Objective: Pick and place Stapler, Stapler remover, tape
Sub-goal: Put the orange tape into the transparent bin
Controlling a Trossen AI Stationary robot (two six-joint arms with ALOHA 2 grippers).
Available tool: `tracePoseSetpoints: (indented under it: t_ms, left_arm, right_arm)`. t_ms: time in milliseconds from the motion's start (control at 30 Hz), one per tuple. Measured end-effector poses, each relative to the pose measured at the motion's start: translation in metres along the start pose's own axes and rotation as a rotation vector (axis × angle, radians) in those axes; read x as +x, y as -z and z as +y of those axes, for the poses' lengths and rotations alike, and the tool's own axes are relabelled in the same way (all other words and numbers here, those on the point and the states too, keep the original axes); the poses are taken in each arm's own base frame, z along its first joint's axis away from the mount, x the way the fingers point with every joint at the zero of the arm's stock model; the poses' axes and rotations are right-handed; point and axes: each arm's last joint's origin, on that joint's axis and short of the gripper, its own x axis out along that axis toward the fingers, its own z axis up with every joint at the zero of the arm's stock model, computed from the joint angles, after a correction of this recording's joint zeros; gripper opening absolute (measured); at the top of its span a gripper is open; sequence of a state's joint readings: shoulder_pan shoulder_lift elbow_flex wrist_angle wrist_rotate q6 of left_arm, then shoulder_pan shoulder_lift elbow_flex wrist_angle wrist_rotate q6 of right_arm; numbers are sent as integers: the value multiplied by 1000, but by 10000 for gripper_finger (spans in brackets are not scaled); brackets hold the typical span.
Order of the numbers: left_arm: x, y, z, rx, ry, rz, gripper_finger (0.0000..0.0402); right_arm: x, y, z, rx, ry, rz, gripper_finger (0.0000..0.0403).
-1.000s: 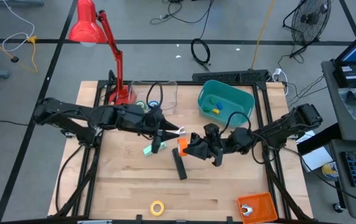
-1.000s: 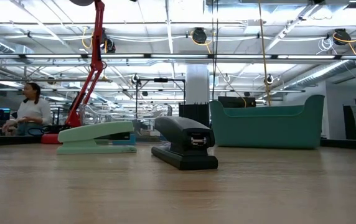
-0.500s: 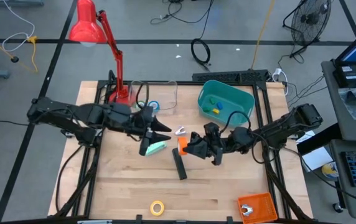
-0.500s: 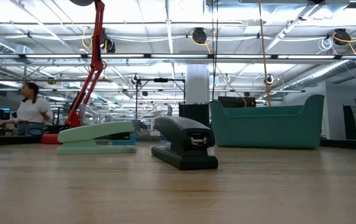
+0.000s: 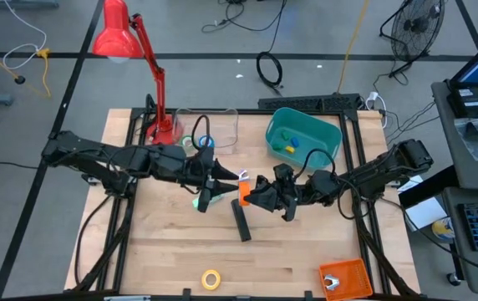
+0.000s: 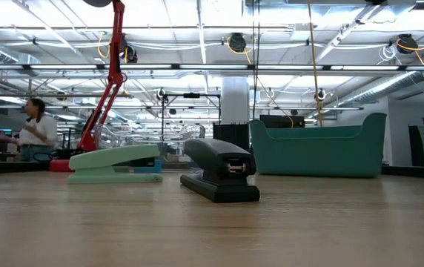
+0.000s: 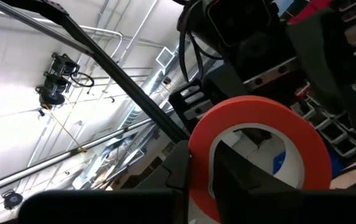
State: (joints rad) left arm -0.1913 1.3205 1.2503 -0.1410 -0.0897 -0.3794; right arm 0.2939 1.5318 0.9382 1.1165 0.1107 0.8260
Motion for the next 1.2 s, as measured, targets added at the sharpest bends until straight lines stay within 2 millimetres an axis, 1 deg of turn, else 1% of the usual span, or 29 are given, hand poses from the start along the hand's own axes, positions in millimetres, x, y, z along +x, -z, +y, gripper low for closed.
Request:
tracePoseSetpoints:
  t_ms: [100, 267, 467, 533, 600, 667, 733, 767, 800, 933, 1000, 1133, 1200]
  left_arm:
    - [0, -1, 0, -1, 2, -16, 157]
    - [7, 0, 2, -2, 0, -22, 157]
    - [17, 3, 1, -5, 40, -25, 156]
    - [21, 3, 2, -19, 43, -36, 150]
    - [22, 5, 3, -23, 46, -17, 130]
    - [21, 4, 3, -28, 58, -15, 94]
    - [21, 4, 3, -30, 65, -14, 49]
    - [22, 5, 3, -31, 74, -3, 36]
    - [21, 5, 3, -33, 78, 3, 36]
    - [12, 3, 1, -77, 85, 27, 36]
    - [5, 4, 3, -92, 55, 61, 36]
    - [-18, 7, 12, -136, -100, 142, 36]
    - [-28, 9, 23, -197, -215, 183, 36]
  right_arm:
    - [0, 0, 0, -1, 0, 0, 31]
    - [0, -1, 0, -2, 14, -10, 31]
    - [0, 0, -1, -3, 23, -7, 31]
    - [0, 0, -1, -2, 20, -9, 31]
    - [0, 0, -1, -3, 21, -8, 31]
    - [0, 0, -1, -1, 16, -14, 40]
    - [0, -2, 0, -3, 14, -26, 62]
    - [0, -1, 0, -6, 13, -25, 76]
    - [0, -1, 0, -7, 13, -27, 90]
    - [0, -2, 1, -1, -2, -33, 143]
    - [0, -2, 1, 19, 1, -30, 162]
    - [0, 0, 0, 54, 12, -12, 184]
    - [0, 2, 1, 66, 8, -7, 187]
